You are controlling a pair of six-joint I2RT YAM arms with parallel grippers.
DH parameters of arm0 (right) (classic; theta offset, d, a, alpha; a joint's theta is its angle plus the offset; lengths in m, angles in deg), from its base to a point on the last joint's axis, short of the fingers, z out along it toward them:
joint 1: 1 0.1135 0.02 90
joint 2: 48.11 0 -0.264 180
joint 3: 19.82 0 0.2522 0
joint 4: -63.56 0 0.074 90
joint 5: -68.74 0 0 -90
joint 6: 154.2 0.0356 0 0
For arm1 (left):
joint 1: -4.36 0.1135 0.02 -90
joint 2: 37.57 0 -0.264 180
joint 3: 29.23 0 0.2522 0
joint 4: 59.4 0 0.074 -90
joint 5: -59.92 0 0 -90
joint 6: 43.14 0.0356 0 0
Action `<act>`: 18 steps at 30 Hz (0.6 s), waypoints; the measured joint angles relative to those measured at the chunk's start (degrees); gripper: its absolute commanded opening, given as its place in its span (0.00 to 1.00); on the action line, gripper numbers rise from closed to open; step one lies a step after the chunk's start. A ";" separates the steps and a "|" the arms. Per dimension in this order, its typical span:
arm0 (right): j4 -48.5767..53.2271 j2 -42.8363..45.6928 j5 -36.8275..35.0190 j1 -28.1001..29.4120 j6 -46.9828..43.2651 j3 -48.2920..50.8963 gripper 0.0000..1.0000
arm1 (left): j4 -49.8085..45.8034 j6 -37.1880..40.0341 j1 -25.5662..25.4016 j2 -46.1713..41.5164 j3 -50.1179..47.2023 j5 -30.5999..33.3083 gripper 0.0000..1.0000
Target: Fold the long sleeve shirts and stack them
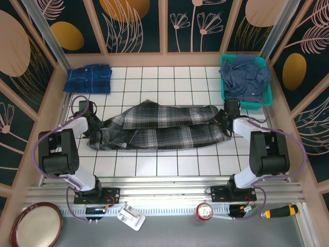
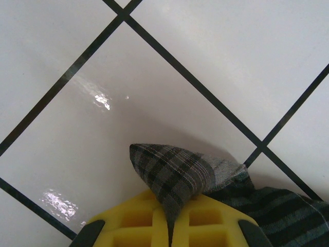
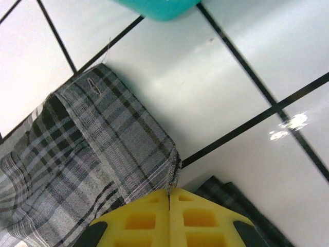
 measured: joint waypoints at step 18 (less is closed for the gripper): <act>4.24 7.58 -7.21 0.24 -3.48 5.22 0.53 | -2.84 0.00 0.09 -1.86 1.31 -0.48 0.75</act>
